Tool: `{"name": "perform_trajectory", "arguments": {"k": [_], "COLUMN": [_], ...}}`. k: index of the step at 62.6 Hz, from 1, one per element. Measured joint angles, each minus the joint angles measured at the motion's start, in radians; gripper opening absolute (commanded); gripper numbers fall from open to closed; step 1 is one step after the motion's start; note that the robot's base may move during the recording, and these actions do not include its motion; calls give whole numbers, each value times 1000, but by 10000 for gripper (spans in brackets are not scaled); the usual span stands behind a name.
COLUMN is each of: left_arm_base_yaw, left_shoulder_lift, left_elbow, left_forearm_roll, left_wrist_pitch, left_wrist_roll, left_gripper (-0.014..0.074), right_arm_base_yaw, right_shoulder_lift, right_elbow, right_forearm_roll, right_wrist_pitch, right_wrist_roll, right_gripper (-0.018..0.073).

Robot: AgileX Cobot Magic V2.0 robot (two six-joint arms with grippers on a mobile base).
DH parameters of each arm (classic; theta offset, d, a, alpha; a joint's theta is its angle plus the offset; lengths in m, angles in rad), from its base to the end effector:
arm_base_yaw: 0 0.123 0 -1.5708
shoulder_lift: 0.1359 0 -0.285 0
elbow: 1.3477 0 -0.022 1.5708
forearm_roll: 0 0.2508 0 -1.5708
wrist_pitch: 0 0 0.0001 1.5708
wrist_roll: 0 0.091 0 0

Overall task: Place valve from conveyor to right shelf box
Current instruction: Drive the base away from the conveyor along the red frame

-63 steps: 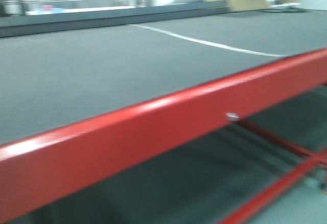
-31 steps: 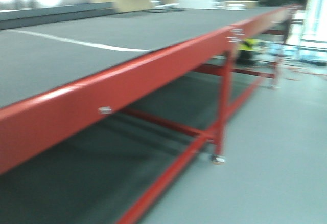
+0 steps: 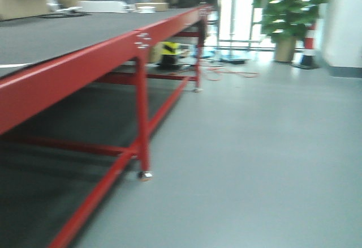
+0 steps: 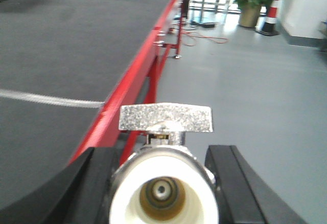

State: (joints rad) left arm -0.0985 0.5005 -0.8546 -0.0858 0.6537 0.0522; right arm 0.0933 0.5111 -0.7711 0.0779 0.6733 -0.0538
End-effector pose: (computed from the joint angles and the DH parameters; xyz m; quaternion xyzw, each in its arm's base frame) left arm 0.0762 -0.0123 0.4003 0.0484 0.7759 -0.0562 0.6265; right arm 0.0863 0.0125 0.3717 -0.0491 0.8105 0.0490 0.5816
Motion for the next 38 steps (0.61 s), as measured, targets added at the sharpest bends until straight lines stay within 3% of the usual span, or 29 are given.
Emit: {"name": "perform_trajectory", "arguments": {"k": [38], "left_arm_base_yaw": [0], "left_shoulder_lift": [0], "left_elbow": [0], "left_forearm_roll": [0], "left_wrist_pitch": [0], "left_wrist_roll": [0], "left_gripper": [-111], "right_arm_base_yaw": [0], "right_shoulder_lift": [0], "right_elbow": [0], "right_forearm_roll": [0], "right_wrist_pitch": [0], "right_wrist_roll": [0], "right_gripper": [-163]}}
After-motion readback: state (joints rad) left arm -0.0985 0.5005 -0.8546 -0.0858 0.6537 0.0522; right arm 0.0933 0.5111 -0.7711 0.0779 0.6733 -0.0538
